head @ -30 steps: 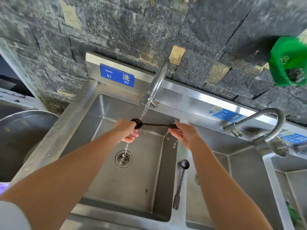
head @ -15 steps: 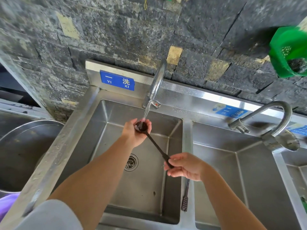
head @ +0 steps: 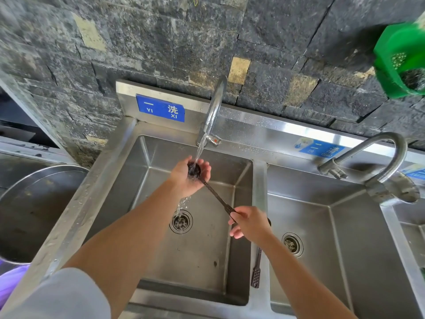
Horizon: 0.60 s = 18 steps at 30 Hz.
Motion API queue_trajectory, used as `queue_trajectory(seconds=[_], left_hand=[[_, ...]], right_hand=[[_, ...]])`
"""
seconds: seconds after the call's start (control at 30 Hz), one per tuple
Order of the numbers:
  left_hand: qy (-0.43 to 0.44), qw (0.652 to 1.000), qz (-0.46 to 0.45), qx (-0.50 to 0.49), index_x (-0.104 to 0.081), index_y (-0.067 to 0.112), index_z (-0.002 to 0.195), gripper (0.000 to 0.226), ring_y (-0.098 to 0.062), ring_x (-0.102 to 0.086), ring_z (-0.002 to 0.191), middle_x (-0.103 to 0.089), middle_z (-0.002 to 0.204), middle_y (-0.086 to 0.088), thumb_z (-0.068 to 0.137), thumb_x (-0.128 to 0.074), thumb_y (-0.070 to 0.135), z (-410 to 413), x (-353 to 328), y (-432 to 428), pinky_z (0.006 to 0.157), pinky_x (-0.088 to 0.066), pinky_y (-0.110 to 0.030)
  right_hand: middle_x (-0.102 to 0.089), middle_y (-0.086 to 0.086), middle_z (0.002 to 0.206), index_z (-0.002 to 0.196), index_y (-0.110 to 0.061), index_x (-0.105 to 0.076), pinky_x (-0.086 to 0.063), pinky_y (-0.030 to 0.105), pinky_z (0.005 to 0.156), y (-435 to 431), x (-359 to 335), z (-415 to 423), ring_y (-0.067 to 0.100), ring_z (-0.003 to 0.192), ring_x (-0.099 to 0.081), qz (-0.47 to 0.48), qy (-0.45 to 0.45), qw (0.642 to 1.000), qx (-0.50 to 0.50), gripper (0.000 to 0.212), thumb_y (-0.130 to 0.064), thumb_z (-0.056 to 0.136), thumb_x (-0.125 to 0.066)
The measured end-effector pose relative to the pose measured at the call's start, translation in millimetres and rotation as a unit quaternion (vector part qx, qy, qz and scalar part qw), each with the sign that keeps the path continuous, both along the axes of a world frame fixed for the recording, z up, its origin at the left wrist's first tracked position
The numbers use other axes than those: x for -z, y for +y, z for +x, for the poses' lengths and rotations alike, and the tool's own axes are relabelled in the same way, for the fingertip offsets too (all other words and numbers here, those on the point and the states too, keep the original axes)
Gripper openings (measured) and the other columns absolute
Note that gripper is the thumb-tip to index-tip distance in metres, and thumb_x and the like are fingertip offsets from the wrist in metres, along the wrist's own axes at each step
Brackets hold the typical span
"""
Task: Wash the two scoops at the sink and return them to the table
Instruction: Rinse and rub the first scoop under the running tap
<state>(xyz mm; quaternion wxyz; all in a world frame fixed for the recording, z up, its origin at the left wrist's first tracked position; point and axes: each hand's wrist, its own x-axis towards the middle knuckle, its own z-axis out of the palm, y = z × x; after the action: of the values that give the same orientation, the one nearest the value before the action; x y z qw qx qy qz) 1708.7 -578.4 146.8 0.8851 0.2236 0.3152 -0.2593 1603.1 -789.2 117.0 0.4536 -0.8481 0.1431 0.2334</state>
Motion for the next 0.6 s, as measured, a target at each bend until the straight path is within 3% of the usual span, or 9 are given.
queue_trajectory(seconds=[0.03, 0.1, 0.2, 0.3, 0.4, 0.5, 0.6], left_hand=[[0.010, 0.999, 0.037, 0.025, -0.058, 0.002, 0.092, 0.042, -0.026, -0.063, 0.069, -0.064, 0.077, -0.015, 0.097, -0.050, 0.043, 0, -5, 0, 0.067, -0.057, -0.035], [0.025, 0.990, 0.113, 0.079, -0.055, 0.000, 0.099, 0.052, -0.026, -0.060, 0.069, -0.061, 0.078, -0.015, 0.090, -0.058, 0.052, 1, -16, 1, 0.067, -0.057, -0.035], [-0.022, 0.957, 0.219, 0.189, -0.050, 0.004, 0.102, 0.058, -0.024, -0.056, 0.062, -0.057, 0.075, -0.014, 0.082, -0.066, 0.056, 3, -35, 10, 0.059, -0.054, -0.034], [-0.093, 0.953, 0.173, 0.229, -0.051, 0.008, 0.097, 0.045, -0.022, -0.055, 0.064, -0.059, 0.078, -0.014, 0.079, -0.074, 0.042, 1, -57, 19, 0.063, -0.047, -0.030], [-0.188, 0.960, 0.101, 0.178, -0.055, 0.004, 0.100, 0.018, -0.026, -0.063, 0.082, -0.063, 0.089, -0.016, 0.086, -0.065, 0.007, -5, -81, 23, 0.081, -0.052, -0.033], [-0.331, 0.883, 0.246, 0.224, -0.056, -0.003, 0.111, 0.029, -0.031, -0.067, 0.107, -0.065, 0.105, -0.016, 0.085, -0.057, -0.016, -14, -100, 27, 0.098, -0.052, -0.041], [-0.415, 0.778, 0.398, 0.252, -0.063, 0.005, 0.102, 0.026, -0.025, -0.069, 0.105, -0.069, 0.108, -0.012, 0.083, -0.064, -0.012, -23, -115, 31, 0.096, -0.054, -0.038]], right_hand=[[-0.077, 0.002, 0.081, 0.087, -0.011, -0.070, -0.063, 0.044, 0.069, 2, 1, -1, 0.025, 0.064, -0.075, 0.011, 0.009, 1.000, 0.003, 0.018, -0.020, 0.096, -0.058], [-0.078, 0.005, 0.091, 0.099, -0.007, -0.068, -0.063, 0.044, 0.073, 9, 3, -8, 0.031, 0.075, -0.076, 0.128, 0.092, 0.987, 0.009, 0.013, -0.017, 0.096, -0.060], [-0.074, 0.012, 0.110, 0.117, -0.003, -0.063, -0.061, 0.039, 0.079, 28, 3, -23, 0.038, 0.096, -0.072, 0.311, 0.189, 0.931, -0.031, 0.025, -0.017, 0.097, -0.059], [-0.073, 0.012, 0.114, 0.120, -0.003, -0.062, -0.060, 0.038, 0.081, 54, 0, -28, 0.038, 0.098, -0.071, 0.363, 0.174, 0.915, 0.004, 0.025, -0.013, 0.097, -0.057], [-0.074, 0.009, 0.113, 0.124, 0.000, -0.062, -0.060, 0.039, 0.084, 73, -10, -17, 0.033, 0.099, -0.072, 0.357, 0.108, 0.927, 0.043, 0.028, -0.012, 0.099, -0.055], [-0.073, 0.005, 0.112, 0.122, -0.003, -0.065, -0.060, 0.038, 0.083, 78, -26, 2, 0.024, 0.097, -0.072, 0.333, 0.038, 0.941, 0.044, 0.027, -0.012, 0.098, -0.056], [-0.071, 0.009, 0.115, 0.125, -0.001, -0.063, -0.059, 0.039, 0.081, 82, -40, 22, 0.019, 0.091, -0.070, 0.312, -0.024, 0.949, 0.036, 0.030, -0.009, 0.097, -0.057]])
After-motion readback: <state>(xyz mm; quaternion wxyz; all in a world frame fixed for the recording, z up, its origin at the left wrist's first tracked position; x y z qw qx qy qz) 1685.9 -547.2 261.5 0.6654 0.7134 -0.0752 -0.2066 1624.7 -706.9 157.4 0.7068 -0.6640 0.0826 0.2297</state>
